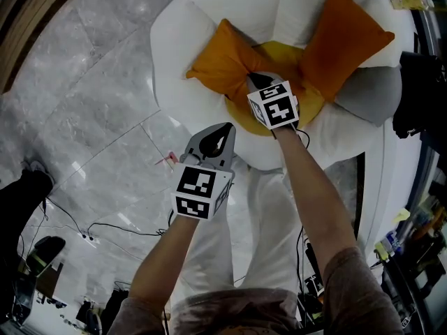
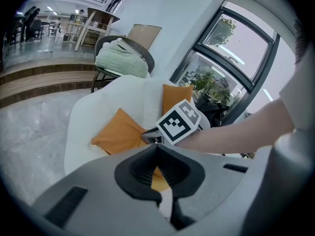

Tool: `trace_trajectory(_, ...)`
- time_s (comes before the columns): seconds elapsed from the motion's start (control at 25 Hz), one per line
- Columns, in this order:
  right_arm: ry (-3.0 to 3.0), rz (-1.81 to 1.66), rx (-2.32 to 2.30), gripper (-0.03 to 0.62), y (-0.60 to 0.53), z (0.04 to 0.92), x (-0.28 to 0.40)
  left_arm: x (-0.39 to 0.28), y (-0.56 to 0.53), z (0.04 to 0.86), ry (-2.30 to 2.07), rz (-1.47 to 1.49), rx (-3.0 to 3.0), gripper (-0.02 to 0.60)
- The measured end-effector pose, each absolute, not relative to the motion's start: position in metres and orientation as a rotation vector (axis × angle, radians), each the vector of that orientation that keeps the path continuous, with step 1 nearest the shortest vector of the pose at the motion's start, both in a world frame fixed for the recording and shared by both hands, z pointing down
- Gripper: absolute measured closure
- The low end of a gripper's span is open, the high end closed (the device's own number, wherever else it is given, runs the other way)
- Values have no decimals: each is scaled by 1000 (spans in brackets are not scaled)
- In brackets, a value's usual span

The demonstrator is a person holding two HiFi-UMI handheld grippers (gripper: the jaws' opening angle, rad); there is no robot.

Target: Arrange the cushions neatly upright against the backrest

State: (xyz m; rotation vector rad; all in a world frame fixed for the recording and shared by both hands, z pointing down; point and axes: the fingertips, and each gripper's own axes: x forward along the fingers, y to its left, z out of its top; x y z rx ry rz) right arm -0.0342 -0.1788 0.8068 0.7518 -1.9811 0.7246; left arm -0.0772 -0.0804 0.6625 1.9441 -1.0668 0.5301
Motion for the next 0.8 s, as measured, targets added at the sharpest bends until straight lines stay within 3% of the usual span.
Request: trace_trajectory(0.8, -2139, 945, 1154, 574, -236, 696, -8, -47, -102, 615, -1031, 556, 2025, 577)
